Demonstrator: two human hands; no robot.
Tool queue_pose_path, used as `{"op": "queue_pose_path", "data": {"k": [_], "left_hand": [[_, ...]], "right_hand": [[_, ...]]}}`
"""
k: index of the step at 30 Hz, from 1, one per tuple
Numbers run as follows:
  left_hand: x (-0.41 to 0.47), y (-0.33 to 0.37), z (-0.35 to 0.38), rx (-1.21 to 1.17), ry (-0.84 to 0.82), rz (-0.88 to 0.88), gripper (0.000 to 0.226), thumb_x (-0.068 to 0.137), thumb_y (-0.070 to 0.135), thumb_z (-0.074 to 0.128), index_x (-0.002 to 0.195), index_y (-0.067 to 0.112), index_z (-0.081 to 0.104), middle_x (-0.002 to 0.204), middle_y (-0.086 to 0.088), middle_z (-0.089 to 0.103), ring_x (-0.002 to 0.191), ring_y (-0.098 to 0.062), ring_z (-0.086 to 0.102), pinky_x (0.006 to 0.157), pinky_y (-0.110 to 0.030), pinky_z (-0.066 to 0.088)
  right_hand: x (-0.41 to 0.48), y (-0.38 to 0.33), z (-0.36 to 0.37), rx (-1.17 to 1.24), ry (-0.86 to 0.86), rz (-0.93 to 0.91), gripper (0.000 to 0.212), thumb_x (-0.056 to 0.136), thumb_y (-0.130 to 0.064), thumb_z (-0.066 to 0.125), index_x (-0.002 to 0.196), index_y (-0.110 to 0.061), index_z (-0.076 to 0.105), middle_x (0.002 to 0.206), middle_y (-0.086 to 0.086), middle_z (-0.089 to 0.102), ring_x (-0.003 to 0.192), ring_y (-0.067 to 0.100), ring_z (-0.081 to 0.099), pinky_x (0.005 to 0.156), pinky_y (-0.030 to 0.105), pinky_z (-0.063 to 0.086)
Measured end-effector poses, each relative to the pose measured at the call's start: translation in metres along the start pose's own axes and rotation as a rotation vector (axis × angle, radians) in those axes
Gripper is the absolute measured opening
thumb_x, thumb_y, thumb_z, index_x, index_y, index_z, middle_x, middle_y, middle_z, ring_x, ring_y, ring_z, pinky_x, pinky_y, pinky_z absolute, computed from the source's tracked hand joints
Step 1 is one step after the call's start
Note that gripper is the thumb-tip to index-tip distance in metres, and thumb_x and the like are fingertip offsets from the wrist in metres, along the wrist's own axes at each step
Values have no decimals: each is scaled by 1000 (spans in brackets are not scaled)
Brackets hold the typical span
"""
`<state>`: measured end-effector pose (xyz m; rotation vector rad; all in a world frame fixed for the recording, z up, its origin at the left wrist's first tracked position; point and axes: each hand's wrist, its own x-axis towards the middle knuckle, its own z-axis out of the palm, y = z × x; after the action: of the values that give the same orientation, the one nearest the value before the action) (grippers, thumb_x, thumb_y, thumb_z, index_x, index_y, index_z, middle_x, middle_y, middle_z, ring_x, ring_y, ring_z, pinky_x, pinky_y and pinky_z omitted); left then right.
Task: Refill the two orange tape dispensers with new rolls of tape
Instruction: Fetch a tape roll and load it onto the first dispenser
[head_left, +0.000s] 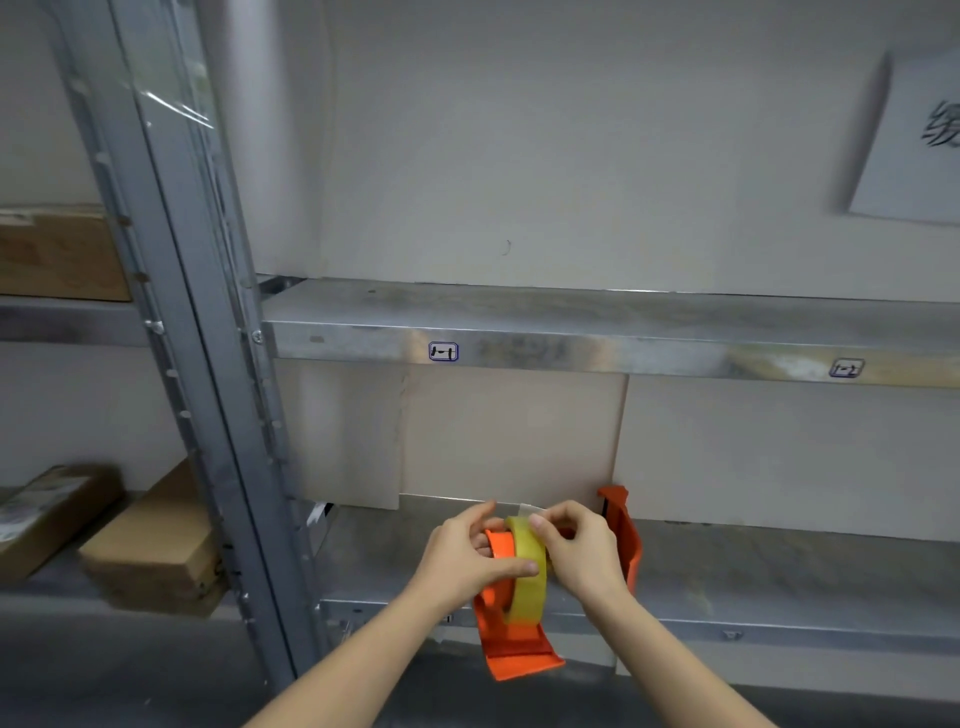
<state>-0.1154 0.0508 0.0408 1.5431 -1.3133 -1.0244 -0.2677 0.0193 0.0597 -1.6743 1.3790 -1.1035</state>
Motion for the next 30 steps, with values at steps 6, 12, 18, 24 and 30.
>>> {"op": "queue_pose_path", "data": {"k": [6, 12, 18, 24, 30], "left_hand": [[-9, 12, 8, 62, -76, -21, 114, 68, 9, 87, 155, 17, 14, 151, -6, 43, 99, -2, 61, 93, -27, 55], [-23, 16, 21, -63, -118, -79, 110, 82, -13, 68, 155, 13, -10, 154, -12, 37, 93, 2, 61, 78, -16, 55], [-32, 10, 27, -134, -128, -37, 111, 78, -18, 69, 154, 11, -7, 162, -10, 19, 133, -15, 47, 85, -15, 54], [-36, 9, 40, -164, -118, 26, 111, 73, -22, 70, 154, 8, 1, 159, -11, 27, 135, -17, 45, 89, -9, 50], [-41, 16, 59, -224, -93, -27, 110, 74, -25, 67, 155, 10, 2, 154, -11, 35, 117, -11, 54, 79, -18, 57]], "right_hand": [[-2, 4, -5, 8, -63, -54, 7, 85, -18, 68, 78, -18, 67, 79, -6, 68, 81, 9, 63, 67, 18, 45], [0, 15, -15, 44, -143, -115, 8, 83, -21, 69, 76, -23, 66, 84, -1, 70, 81, 15, 66, 69, 28, 56], [1, 23, -31, 29, -226, -152, 11, 82, -22, 71, 73, -26, 66, 79, -3, 71, 79, 12, 67, 68, 24, 55], [-2, 31, -42, 80, -227, -167, 5, 81, -21, 72, 78, -20, 69, 76, -1, 72, 73, 7, 66, 69, 28, 54], [-8, 36, -53, 59, -206, -218, 5, 80, -22, 73, 77, -25, 70, 81, -11, 72, 80, 7, 68, 76, 31, 56]]}}
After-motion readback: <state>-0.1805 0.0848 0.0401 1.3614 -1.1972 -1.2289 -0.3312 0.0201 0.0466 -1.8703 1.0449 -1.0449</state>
